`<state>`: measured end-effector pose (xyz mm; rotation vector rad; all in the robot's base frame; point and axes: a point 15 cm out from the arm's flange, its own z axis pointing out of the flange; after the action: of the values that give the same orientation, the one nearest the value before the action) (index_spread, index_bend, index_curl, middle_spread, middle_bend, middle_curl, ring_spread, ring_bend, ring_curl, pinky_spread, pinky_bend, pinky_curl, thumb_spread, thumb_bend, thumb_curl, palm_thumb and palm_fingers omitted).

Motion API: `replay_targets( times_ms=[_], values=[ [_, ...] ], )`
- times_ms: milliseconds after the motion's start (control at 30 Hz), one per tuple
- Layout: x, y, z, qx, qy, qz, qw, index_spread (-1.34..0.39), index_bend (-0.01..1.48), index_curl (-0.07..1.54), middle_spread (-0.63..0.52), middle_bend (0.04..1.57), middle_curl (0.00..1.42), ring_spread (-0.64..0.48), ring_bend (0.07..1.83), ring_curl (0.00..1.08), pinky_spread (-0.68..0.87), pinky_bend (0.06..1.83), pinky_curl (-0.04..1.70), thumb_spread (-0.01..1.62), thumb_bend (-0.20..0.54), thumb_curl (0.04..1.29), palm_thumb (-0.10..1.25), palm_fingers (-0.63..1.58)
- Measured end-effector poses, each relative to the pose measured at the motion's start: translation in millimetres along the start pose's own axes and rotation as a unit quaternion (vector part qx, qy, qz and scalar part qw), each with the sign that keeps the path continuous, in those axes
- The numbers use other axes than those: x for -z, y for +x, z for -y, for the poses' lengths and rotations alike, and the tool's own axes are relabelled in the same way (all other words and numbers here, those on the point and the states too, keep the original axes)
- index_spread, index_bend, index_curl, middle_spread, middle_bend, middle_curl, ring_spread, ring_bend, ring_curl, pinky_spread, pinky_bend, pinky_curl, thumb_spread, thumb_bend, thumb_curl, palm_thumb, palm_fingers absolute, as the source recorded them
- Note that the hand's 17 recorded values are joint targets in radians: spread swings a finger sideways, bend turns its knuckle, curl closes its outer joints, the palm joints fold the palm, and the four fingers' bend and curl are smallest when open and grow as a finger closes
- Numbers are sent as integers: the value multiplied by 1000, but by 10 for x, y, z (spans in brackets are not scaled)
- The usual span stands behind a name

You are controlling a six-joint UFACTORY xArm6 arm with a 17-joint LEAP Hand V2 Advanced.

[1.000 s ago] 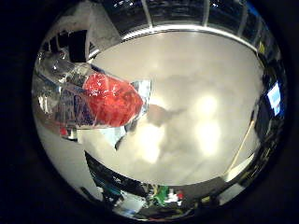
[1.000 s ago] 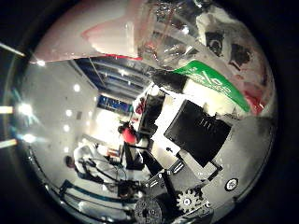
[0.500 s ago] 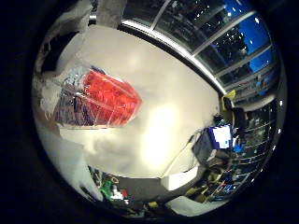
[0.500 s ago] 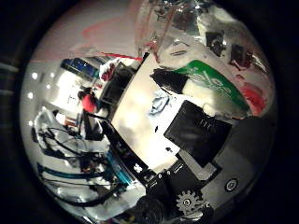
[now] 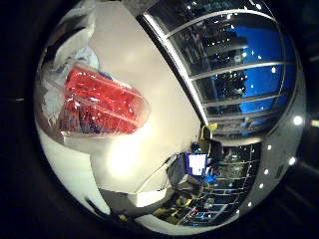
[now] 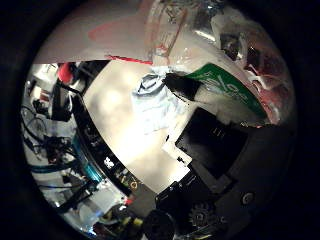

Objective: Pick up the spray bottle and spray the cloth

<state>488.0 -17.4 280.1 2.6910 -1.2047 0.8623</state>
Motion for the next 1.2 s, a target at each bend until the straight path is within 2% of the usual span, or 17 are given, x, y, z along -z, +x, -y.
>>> replay_targets(
  times_ms=[167, 367, 800, 1000, 1200],
  values=[
    [-18, -136, 123, 25, -3, -26, 999, -178, 1245, 732, -79, 1410, 669, -202, 1385, 774, -137, 1023, 1490, 922, -16, 717, 1024, 1133],
    [-199, -485, 132, 47, -17, -20, 999, -178, 1243, 732, -79, 1409, 668, -202, 1382, 778, -138, 1017, 1501, 925, -16, 722, 1018, 1135],
    [-186, -361, 118, 48, -19, -34, 998, -178, 1245, 731, -79, 1407, 668, -203, 1377, 784, -140, 1011, 1513, 908, -17, 732, 1015, 1137],
    [-188, -348, 84, 32, -20, -33, 999, -180, 1243, 732, -79, 1408, 669, -203, 1377, 786, -141, 1011, 1516, 906, -17, 739, 1006, 1135],
    [28, -191, 157, -24, 5, -26, 999, -181, 1242, 733, -79, 1408, 669, -203, 1376, 787, -142, 1010, 1517, 907, -19, 743, 990, 1135]
  ],
)
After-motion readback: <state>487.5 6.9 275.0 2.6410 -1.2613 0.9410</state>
